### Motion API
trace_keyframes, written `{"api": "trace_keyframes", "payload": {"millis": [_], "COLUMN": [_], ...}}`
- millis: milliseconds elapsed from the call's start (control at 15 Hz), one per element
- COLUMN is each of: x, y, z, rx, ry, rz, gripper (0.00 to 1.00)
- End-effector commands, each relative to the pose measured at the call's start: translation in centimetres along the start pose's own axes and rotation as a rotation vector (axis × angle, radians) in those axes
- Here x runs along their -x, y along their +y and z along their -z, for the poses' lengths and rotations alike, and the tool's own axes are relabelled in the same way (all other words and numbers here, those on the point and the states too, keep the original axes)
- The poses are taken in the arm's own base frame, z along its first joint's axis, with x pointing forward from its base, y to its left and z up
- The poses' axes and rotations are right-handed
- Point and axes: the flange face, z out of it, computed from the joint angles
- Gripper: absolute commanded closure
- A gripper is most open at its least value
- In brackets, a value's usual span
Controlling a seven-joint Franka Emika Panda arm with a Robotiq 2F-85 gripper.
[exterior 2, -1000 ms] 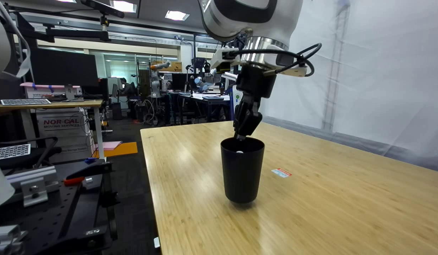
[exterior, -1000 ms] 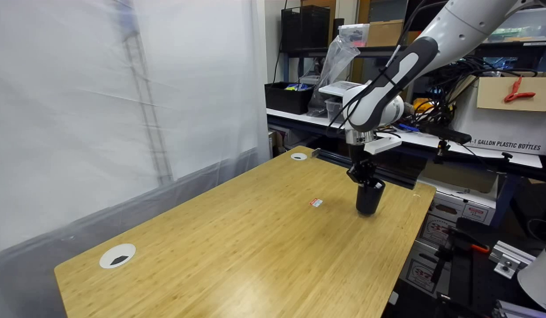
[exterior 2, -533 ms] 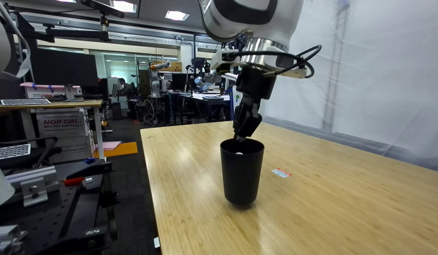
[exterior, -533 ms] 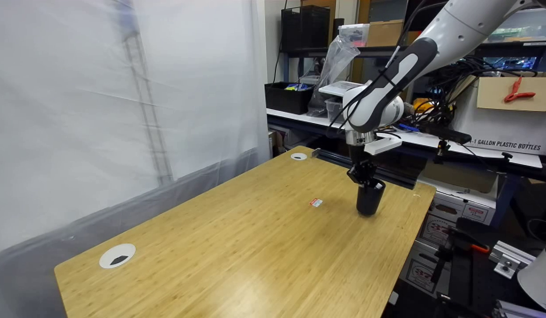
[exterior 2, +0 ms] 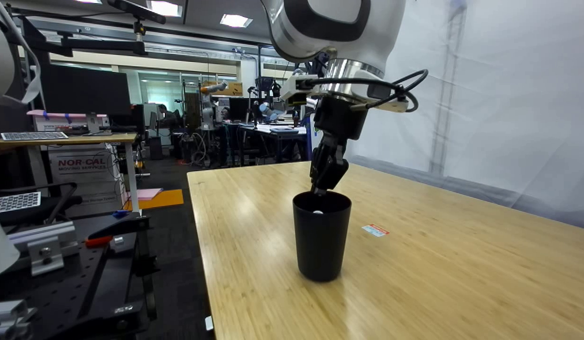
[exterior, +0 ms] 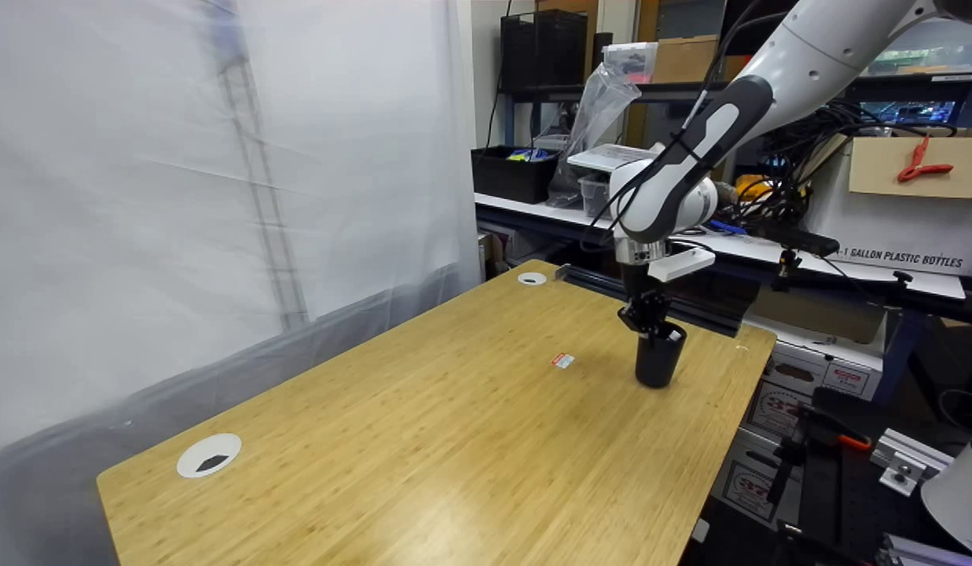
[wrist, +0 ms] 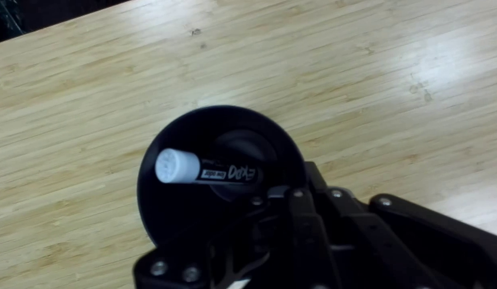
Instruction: Move the cup towards the bottom right of the table
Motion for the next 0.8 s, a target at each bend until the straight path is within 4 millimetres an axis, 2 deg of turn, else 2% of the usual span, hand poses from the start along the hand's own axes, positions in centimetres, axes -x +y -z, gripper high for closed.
{"api": "trace_keyframes", "payload": {"millis": [0, 67, 200, 533, 733], "x": [-0.5, -0.5, -0.5, -0.5, -0.3], "y": [0.2, 0.2, 0.1, 0.0, -0.4], "z": [0.2, 0.3, 0.3, 0.6, 1.6], "rx": [-0.014, -0.014, -0.015, -0.01, -0.009], "ry": [0.015, 0.018, 0.02, 0.018, 0.027], "rz": [0.003, 0.005, 0.005, 0.007, 0.008], "gripper": [0.71, 0.7, 0.57, 0.22, 0.02]}}
